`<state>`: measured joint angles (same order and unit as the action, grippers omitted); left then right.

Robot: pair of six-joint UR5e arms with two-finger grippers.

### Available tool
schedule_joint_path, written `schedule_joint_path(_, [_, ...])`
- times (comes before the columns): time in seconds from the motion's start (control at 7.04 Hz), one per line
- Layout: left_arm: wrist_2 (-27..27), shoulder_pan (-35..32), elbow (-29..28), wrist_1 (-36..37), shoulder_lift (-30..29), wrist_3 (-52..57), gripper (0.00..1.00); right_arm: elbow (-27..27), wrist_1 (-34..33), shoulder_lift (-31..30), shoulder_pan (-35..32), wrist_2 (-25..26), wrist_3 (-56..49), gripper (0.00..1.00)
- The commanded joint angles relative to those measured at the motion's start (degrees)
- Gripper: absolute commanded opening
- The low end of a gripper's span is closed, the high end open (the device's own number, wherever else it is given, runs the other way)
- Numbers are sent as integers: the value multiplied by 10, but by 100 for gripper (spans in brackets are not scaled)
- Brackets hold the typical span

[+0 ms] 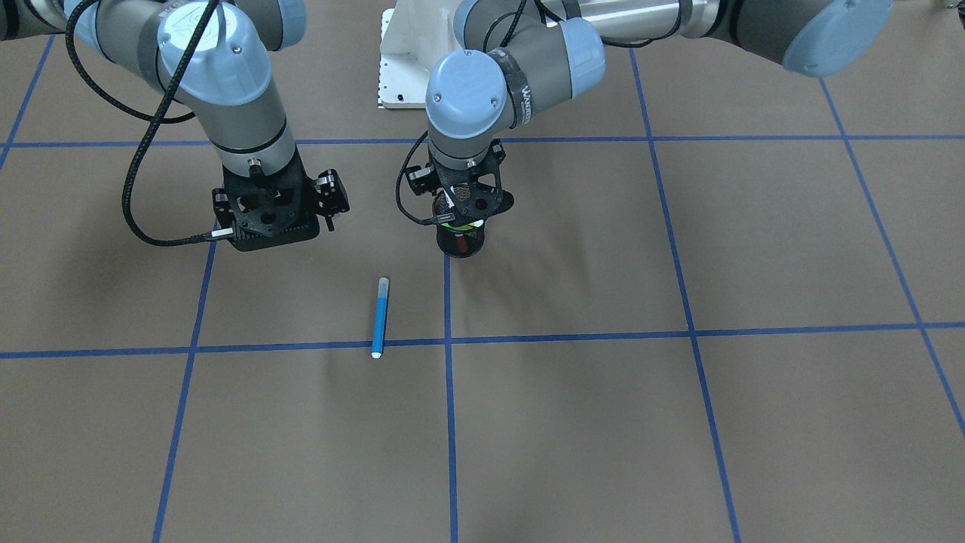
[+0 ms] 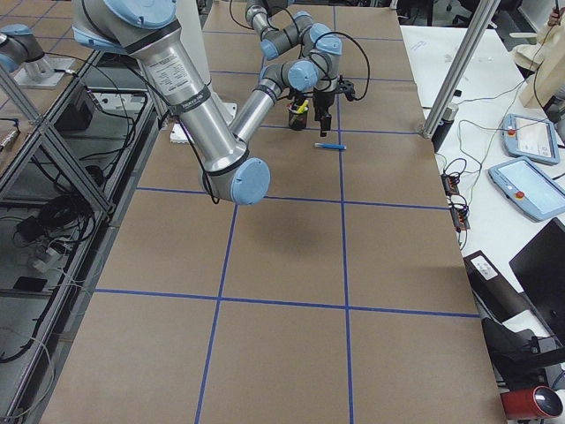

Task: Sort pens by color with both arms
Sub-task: 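Lower the left gripper over the pen cup toward the red-capped marker, then grasp the red-capped white marker with the left gripper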

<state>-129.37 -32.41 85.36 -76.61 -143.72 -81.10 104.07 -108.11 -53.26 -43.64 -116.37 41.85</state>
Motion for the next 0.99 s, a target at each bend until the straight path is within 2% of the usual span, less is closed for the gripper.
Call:
schedule_joint_path(0.0, [-1,5,-3,0,2,18,55,0,0,-1,0,0,0,99])
schedule_joint_path(0.57, [0,14,-3,0,1,19,52,-2,1,-1,0,0,0,99])
schedule_joint_path(0.85, [0,16,-3,-1,1,20,42,-3,2,-1,0,0,0,99])
